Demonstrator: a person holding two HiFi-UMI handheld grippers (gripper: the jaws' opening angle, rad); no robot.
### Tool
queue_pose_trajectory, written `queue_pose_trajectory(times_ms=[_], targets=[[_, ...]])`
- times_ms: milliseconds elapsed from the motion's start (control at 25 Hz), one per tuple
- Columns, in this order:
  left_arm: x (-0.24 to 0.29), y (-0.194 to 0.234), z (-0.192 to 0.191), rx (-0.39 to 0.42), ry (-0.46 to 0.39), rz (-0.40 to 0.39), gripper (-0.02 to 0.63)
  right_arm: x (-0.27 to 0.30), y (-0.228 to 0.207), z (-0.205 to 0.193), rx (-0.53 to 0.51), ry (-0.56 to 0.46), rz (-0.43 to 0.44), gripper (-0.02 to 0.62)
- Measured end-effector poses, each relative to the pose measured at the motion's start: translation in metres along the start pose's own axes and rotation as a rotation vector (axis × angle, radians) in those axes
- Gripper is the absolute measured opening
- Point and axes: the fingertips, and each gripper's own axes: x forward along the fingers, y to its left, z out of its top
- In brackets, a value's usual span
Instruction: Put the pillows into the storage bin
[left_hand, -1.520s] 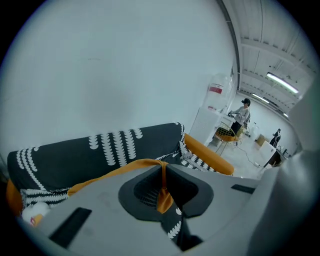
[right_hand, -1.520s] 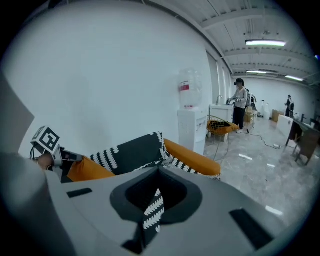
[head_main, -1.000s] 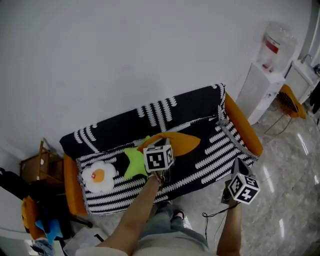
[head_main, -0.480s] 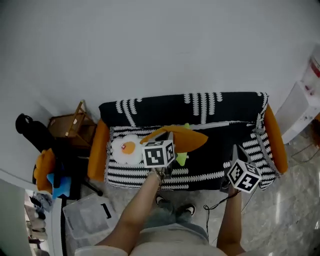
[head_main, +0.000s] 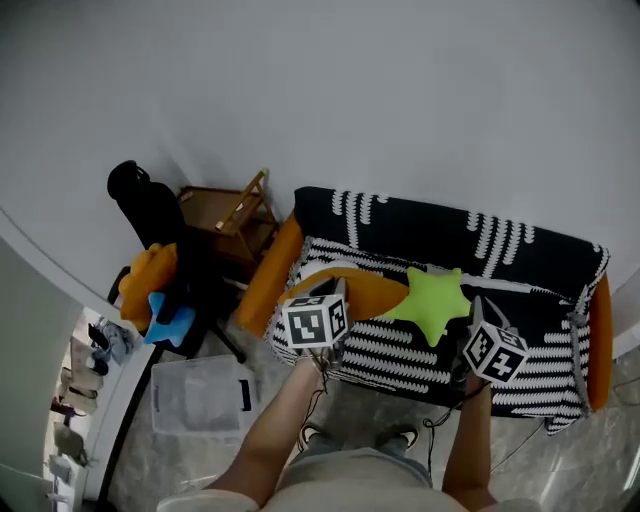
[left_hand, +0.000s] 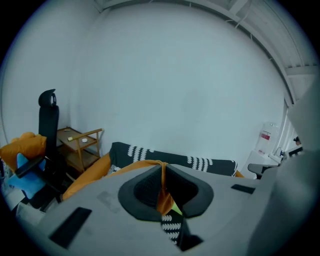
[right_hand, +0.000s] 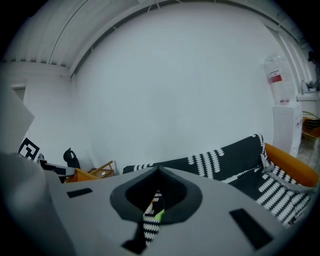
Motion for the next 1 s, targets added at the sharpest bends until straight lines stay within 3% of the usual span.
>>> queue_pose_trajectory(times_ms=[600, 1000], targets=[[-0.155, 0.249, -0.009, -0.172, -0.104, 0.190, 0.029, 0.043, 0.304, -0.071, -0.184, 0.090, 0.275, 0.002], [-0.269, 0.366, -0.057, -0.354, -0.191, 0.462, 0.028, 0.052, 0.471, -0.135, -0.362, 0.211, 0.559, 0.002]])
